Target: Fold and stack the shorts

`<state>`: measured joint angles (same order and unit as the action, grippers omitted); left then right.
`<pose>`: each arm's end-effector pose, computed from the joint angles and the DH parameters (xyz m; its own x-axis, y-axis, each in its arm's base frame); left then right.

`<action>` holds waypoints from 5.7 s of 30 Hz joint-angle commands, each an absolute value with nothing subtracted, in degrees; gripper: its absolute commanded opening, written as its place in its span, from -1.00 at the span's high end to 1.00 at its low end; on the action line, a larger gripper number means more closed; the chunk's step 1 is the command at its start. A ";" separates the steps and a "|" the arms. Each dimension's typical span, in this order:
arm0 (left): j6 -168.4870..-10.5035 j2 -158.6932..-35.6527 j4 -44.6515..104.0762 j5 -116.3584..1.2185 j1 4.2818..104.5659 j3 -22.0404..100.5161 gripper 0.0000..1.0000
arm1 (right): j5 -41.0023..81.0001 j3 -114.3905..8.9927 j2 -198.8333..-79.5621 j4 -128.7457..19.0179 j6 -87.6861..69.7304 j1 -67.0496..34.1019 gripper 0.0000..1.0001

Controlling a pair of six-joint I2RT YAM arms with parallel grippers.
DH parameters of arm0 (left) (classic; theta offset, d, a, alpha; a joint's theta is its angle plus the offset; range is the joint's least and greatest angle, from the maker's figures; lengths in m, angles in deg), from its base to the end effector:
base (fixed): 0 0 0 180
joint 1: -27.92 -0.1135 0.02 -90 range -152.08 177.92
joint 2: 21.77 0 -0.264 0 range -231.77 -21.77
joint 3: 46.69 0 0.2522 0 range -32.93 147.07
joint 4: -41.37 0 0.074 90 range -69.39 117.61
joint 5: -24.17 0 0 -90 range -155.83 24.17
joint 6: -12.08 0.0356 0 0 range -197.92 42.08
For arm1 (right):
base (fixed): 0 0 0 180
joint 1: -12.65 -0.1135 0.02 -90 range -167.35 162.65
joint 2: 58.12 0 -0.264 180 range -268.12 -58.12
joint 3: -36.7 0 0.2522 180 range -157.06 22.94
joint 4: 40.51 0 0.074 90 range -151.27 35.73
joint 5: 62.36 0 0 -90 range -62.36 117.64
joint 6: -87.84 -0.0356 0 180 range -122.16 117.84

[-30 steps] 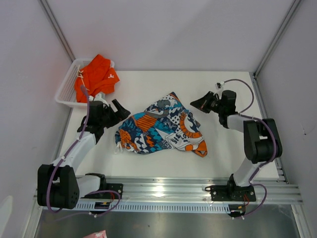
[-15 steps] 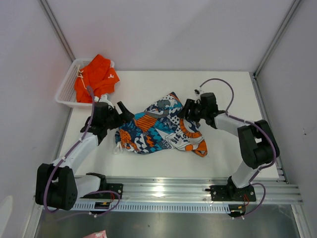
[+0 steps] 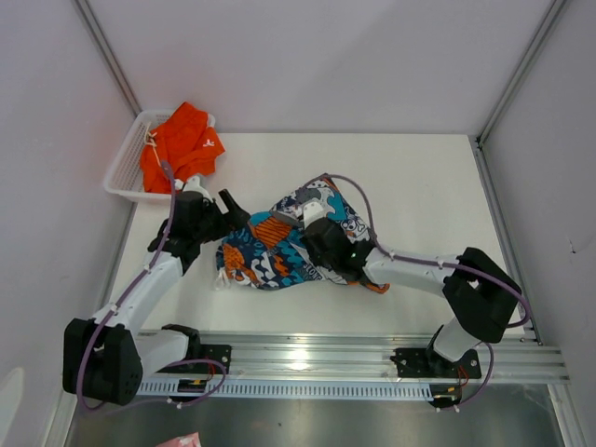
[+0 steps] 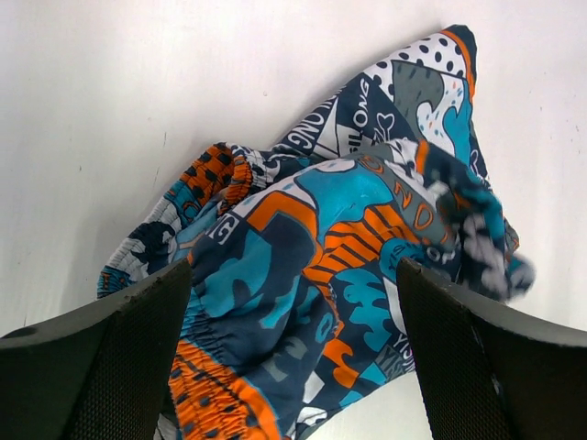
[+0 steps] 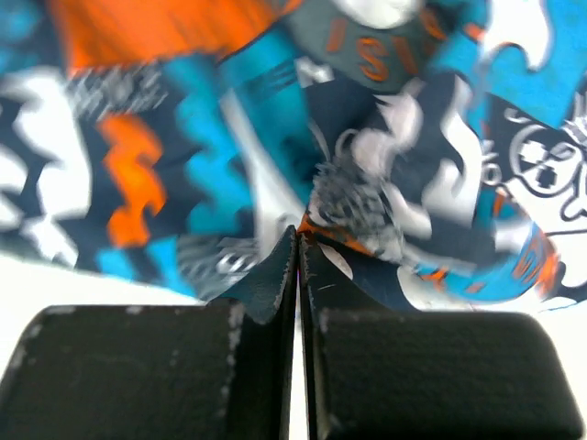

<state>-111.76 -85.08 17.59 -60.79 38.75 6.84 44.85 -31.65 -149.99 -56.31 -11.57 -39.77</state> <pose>0.2363 -0.0484 0.2460 -0.5953 -0.4509 -0.6651 -0.0872 0.8591 -0.5044 0.2178 0.2657 0.2083 -0.4822 -0.3705 -0.7939 -0.5459 0.8358 -0.0585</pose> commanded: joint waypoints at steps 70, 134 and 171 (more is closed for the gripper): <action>-111.23 -101.13 26.20 -67.15 56.93 5.56 -0.52 | -2.07 12.30 -138.97 5.20 -52.87 -15.38 -0.26; -58.50 -100.94 60.66 -43.41 72.84 2.48 -0.65 | -17.53 -31.91 -133.00 -62.97 -54.37 -7.39 1.00; -70.09 -100.08 40.79 -25.40 71.17 14.61 1.00 | -18.68 -16.09 -117.63 -47.06 -39.17 -6.68 -0.30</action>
<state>-68.88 -99.39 42.85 -28.01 71.54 11.97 -17.51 -16.46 -120.75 -50.45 -40.90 -6.72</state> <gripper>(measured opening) 0.002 0.647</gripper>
